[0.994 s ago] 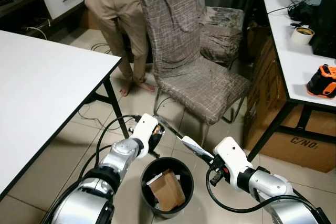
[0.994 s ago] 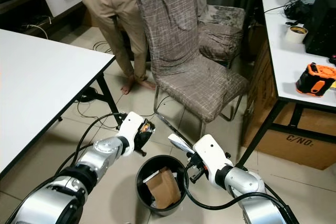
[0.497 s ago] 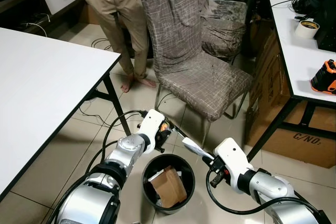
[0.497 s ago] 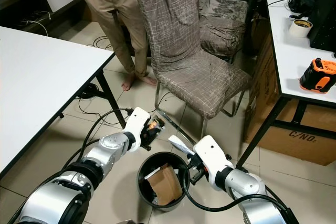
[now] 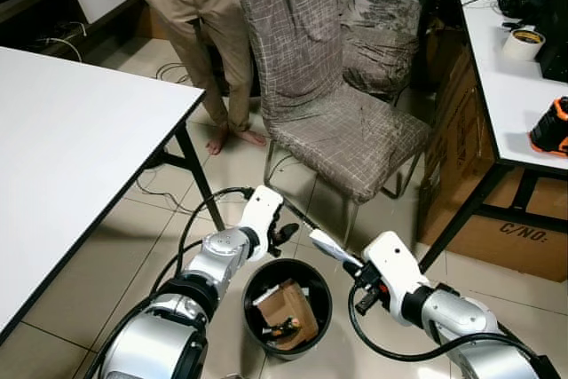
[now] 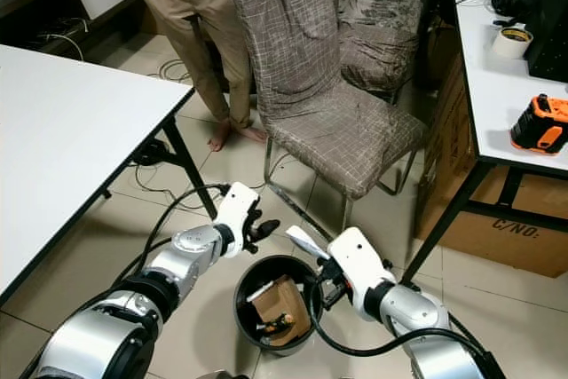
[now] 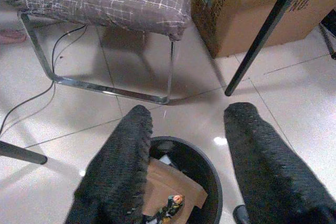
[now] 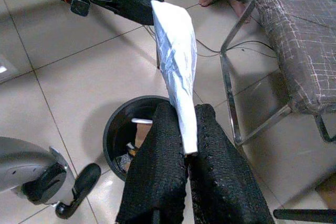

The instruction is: Picking trash to rubbish bin

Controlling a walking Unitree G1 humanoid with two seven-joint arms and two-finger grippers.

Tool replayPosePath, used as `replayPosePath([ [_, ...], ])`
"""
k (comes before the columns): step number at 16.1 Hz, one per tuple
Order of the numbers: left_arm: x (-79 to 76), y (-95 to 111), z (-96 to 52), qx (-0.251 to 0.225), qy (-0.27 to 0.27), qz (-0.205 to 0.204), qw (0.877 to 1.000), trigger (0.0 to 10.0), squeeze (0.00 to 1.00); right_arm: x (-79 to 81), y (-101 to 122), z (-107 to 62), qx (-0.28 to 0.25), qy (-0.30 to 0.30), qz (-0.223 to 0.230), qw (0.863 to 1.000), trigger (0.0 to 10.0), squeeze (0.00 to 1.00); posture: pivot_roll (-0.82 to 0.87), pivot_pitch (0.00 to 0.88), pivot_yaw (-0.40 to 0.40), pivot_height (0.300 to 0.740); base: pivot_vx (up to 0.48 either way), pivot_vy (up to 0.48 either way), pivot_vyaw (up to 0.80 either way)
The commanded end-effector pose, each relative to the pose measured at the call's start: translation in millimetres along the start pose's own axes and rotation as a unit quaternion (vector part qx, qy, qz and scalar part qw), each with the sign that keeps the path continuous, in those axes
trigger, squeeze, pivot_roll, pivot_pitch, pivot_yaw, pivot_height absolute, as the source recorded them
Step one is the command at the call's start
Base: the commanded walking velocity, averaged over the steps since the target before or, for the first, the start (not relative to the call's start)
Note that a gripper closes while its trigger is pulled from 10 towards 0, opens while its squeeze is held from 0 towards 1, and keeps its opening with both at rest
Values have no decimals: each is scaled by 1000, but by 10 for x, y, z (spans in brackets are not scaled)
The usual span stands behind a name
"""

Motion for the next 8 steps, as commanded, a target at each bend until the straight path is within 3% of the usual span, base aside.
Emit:
replayPosePath([
  [1,130,-37,-52,4,22,3,1000,10000,145,-56,2,23,5,-16,-11,1000,10000,0,-168,67,85,740,0,0,0],
  [2,255,-67,-117,2,42,4,999,10000,0,-94,-23,77,9,-32,-15,999,10000,0,-171,67,95,740,0,0,0],
  [4,493,-155,-284,-7,78,10,997,10000,0,-202,-78,203,4,-79,2,997,10000,0,-164,72,100,740,0,0,0],
  [6,727,-323,-534,-12,113,-3,994,10000,0,-369,-143,371,-2,-131,58,990,10000,0,-122,84,83,740,0,0,0],
  [7,759,-361,-590,-12,115,-3,993,10000,0,-381,-141,422,-4,-130,69,989,10000,0,-122,84,83,740,0,0,0],
  [8,792,-431,-810,-17,106,6,994,10000,0,-361,-93,661,-3,-95,67,993,10000,0,-87,99,64,740,0,0,0],
])
Point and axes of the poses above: a point about 5 cm out from each wrist's last joint towards the gripper, its own z axis pointing out of the wrist towards the gripper, its own y axis along the axis of the wrist's last joint, x = y × z, the point moved 5 cm from there along z, pointing out of the wrist towards the gripper, and after that the axes turned 2 degrees about -z, right-handed, at the moved point
